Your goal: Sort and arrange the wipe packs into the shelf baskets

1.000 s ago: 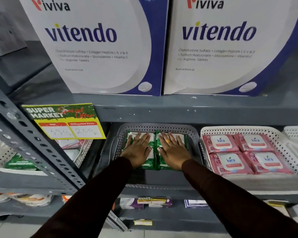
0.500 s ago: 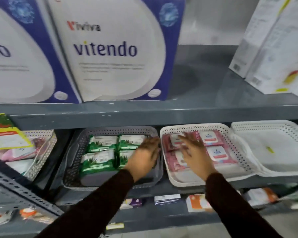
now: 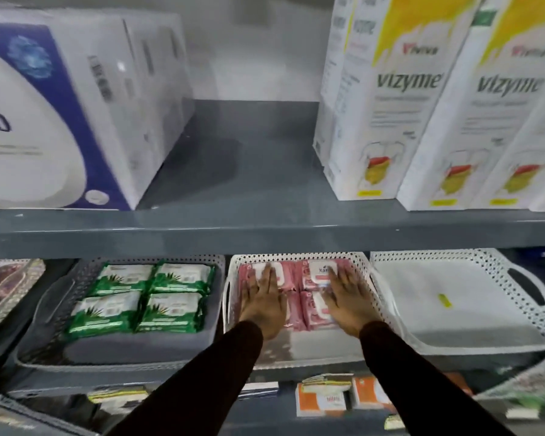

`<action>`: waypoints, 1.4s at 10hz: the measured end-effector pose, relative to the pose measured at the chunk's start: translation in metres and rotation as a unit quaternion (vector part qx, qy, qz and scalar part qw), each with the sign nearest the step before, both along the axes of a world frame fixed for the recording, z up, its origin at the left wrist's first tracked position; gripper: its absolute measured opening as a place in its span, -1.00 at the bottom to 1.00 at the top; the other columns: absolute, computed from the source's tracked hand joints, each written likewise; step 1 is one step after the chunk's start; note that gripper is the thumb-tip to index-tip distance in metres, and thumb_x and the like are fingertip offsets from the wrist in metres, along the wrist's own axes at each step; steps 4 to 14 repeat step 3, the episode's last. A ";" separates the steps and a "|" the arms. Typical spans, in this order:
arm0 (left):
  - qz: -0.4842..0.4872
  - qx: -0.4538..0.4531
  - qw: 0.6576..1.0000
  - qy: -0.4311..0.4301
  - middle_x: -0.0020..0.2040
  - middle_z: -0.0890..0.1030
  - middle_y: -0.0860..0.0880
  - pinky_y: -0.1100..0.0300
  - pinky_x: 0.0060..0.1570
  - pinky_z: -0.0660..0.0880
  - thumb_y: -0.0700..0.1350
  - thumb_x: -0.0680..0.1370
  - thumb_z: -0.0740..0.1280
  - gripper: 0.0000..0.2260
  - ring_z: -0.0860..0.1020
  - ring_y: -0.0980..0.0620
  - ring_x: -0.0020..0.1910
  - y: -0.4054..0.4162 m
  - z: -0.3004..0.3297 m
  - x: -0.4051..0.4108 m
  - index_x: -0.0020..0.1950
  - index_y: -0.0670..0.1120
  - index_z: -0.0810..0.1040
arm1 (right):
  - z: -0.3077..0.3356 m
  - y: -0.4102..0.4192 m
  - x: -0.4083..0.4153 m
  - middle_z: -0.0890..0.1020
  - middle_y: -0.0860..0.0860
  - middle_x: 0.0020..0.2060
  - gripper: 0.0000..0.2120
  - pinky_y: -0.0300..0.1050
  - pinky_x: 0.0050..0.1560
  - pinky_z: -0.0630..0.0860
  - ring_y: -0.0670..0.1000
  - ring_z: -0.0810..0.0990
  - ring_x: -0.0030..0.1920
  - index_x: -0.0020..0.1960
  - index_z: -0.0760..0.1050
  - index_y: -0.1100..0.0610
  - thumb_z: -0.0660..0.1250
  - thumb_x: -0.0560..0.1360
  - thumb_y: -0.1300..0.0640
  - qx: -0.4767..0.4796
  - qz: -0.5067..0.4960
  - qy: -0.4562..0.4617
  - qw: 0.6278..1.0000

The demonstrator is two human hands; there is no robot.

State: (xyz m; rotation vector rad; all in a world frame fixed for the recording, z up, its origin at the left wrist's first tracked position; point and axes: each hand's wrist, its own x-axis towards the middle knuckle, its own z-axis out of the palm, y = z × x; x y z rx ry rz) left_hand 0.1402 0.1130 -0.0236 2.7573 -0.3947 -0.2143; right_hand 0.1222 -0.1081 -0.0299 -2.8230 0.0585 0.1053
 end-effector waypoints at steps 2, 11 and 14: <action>0.003 0.089 0.996 -0.005 0.54 -0.35 -0.09 -0.15 0.48 -0.29 0.11 0.66 -0.17 -0.43 -0.35 -0.21 0.51 -0.008 0.007 -0.005 0.56 -0.12 -0.29 | 0.003 -0.003 -0.002 -0.14 0.03 0.61 -0.34 0.16 0.57 -0.17 0.03 -0.26 0.59 0.60 -0.18 -0.03 -0.21 0.56 -0.27 -0.007 0.005 0.011 1.000; -0.021 0.126 0.989 -0.070 0.53 -0.29 -0.13 -0.14 0.45 -0.35 0.13 0.67 -0.20 -0.42 -0.28 -0.18 0.53 -0.013 0.023 -0.022 0.58 -0.18 -0.19 | 0.013 0.000 -0.012 -0.08 -0.04 0.60 -0.27 0.14 0.57 -0.16 0.00 -0.18 0.60 0.60 -0.15 -0.01 -0.29 0.53 -0.34 -0.048 0.017 0.001 0.999; -0.021 0.126 0.989 -0.070 0.53 -0.29 -0.13 -0.14 0.45 -0.35 0.13 0.67 -0.20 -0.42 -0.28 -0.18 0.53 -0.013 0.023 -0.022 0.58 -0.18 -0.19 | 0.013 0.000 -0.012 -0.08 -0.04 0.60 -0.27 0.14 0.57 -0.16 0.00 -0.18 0.60 0.60 -0.15 -0.01 -0.29 0.53 -0.34 -0.048 0.017 0.001 0.999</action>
